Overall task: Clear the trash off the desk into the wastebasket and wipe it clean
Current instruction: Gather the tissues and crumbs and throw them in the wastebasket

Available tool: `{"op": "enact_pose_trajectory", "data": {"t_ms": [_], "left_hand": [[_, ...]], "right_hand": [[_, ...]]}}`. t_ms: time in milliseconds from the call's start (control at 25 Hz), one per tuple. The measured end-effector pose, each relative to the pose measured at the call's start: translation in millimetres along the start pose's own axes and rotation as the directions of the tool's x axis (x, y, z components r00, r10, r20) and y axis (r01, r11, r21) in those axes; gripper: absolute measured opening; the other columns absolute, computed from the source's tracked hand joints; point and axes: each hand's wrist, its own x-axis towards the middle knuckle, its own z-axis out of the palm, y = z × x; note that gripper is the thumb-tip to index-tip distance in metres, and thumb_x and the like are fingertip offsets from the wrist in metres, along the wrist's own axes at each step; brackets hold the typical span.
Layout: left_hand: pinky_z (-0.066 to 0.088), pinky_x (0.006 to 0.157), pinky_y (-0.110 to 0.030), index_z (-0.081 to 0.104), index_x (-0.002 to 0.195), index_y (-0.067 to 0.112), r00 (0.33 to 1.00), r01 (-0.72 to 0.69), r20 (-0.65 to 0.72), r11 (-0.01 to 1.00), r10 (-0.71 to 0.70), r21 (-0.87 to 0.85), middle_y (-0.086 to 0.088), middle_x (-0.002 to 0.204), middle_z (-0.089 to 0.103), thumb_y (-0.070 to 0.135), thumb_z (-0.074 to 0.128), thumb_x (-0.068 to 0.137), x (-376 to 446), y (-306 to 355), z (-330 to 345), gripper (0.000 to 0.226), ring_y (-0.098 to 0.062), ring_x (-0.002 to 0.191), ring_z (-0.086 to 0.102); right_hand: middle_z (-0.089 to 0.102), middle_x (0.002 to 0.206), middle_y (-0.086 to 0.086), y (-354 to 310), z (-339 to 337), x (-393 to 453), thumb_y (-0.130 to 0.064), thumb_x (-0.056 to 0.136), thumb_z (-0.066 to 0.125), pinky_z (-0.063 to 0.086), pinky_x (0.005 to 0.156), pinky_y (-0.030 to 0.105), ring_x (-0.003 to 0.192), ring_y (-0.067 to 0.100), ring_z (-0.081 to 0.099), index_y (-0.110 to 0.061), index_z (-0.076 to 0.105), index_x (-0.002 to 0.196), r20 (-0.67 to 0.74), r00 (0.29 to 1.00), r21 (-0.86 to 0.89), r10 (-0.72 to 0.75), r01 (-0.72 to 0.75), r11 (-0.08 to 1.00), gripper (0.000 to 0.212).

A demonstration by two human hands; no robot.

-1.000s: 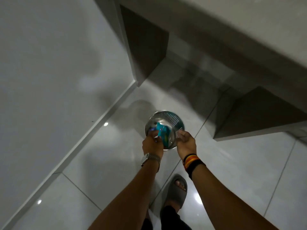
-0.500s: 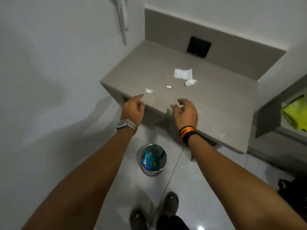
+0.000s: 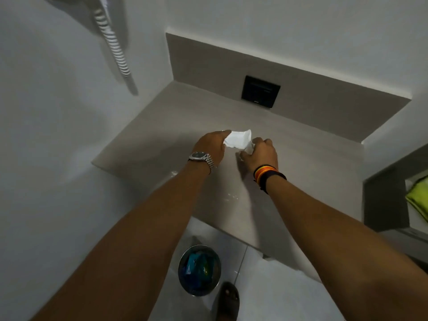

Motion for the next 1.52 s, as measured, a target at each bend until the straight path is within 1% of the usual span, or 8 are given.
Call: {"op": "enact_pose_trajectory", "data": {"t_ms": [200, 320, 440, 640, 800, 1160, 1400, 1520], "left_hand": [[0.041, 0.112, -0.048, 0.018, 0.159, 0.032, 0.905, -0.327, 0.376, 0.889, 0.197, 0.321, -0.006, 0.165, 0.028, -0.008, 0.048, 0.089, 64.6, 4.3, 26.8, 0.087, -0.034, 0.145, 0.034], [0.050, 0.085, -0.041, 0.051, 0.144, 0.027, 0.885, -0.441, 0.346, 0.799, 0.311, 0.409, -0.012, 0.135, 0.055, -0.001, 0.050, 0.092, 61.9, 8.4, 23.2, 0.059, -0.035, 0.119, 0.055], [0.051, 0.080, -0.039, 0.074, 0.110, 0.014, 0.954, -0.285, 0.190, 0.904, 0.233, 0.318, -0.014, 0.112, 0.064, 0.010, 0.057, 0.087, 31.1, 4.6, -2.1, 0.029, -0.039, 0.103, 0.066], [0.056, 0.072, -0.034, 0.082, 0.087, 0.019, 0.970, -0.083, -0.234, 0.994, 0.063, -0.075, -0.008, 0.087, 0.079, 0.025, 0.060, 0.076, -113.3, -21.0, -73.2, 0.026, -0.028, 0.083, 0.073], [0.051, 0.069, -0.025, 0.077, 0.081, 0.013, 0.963, 0.234, 0.168, 0.962, -0.210, -0.141, -0.005, 0.076, 0.075, 0.025, 0.065, 0.085, -254.9, -56.6, -21.3, 0.018, -0.020, 0.072, 0.070], [0.063, 0.083, -0.041, 0.076, 0.102, 0.008, 0.687, 0.724, 0.355, 0.640, -0.634, -0.258, -0.015, 0.100, 0.078, 0.027, 0.072, 0.086, -325.1, -145.9, 245.2, 0.025, -0.032, 0.088, 0.076], [0.050, 0.106, -0.039, 0.049, 0.146, 0.016, 0.750, 0.617, 0.422, 0.769, -0.510, -0.167, -0.013, 0.138, 0.063, 0.032, 0.070, 0.089, -343.1, -185.1, 334.6, 0.063, -0.033, 0.124, 0.061], [0.055, 0.098, -0.038, 0.061, 0.135, 0.022, 0.778, 0.611, 0.351, 0.756, -0.521, -0.234, -0.012, 0.125, 0.071, 0.029, 0.066, 0.091, -368.0, -174.7, 305.5, 0.045, -0.031, 0.114, 0.067]], "right_hand": [[0.066, 0.110, 0.017, 13.2, 18.8, 21.6, -0.021, 0.087, 0.071, 0.048, 0.082, 0.032, 0.101, 0.035, 0.063, -0.005, 0.067, 0.114, -0.050, 0.999, 0.025, 0.011, -0.010, 1.000, 0.031], [0.072, 0.101, 0.014, 12.7, 16.7, 14.5, -0.017, 0.087, 0.071, 0.053, 0.080, 0.033, 0.093, 0.032, 0.067, -0.008, 0.069, 0.107, -0.100, 0.994, 0.121, 0.041, -0.028, 0.992, 0.022], [0.070, 0.086, 0.003, 3.3, 0.2, -19.6, -0.017, 0.084, 0.076, 0.055, 0.074, 0.029, 0.082, 0.024, 0.068, -0.013, 0.070, 0.095, -0.153, 0.977, 0.379, 0.146, -0.078, 0.922, 0.013], [0.073, 0.077, -0.002, -22.0, 3.0, -151.8, -0.021, 0.077, 0.080, 0.061, 0.071, 0.032, 0.072, 0.019, 0.072, -0.021, 0.072, 0.081, -0.059, 0.996, 0.575, 0.070, -0.023, 0.818, 0.009], [0.074, 0.076, 0.002, -2.7, 71.7, -260.3, -0.013, 0.077, 0.080, 0.063, 0.076, 0.038, 0.074, 0.021, 0.072, -0.019, 0.072, 0.079, 0.188, 0.976, 0.461, 0.111, -0.188, 0.867, 0.010], [0.075, 0.092, 0.006, 124.5, 281.2, -283.8, -0.022, 0.077, 0.079, 0.059, 0.085, 0.034, 0.088, 0.026, 0.069, -0.015, 0.072, 0.090, 0.294, 0.864, 0.181, 0.409, -0.470, 0.864, 0.017], [0.068, 0.103, 0.004, 180.9, 349.2, -286.3, -0.013, 0.086, 0.074, 0.055, 0.084, 0.028, 0.091, 0.022, 0.064, -0.015, 0.066, 0.106, 0.305, 0.871, 0.273, 0.384, -0.466, 0.842, 0.021], [0.075, 0.102, 0.006, 168.5, 319.4, -306.0, -0.015, 0.087, 0.067, 0.061, 0.085, 0.038, 0.090, 0.027, 0.072, -0.021, 0.070, 0.100, 0.244, 0.925, 0.305, 0.291, -0.358, 0.883, 0.015]]}}
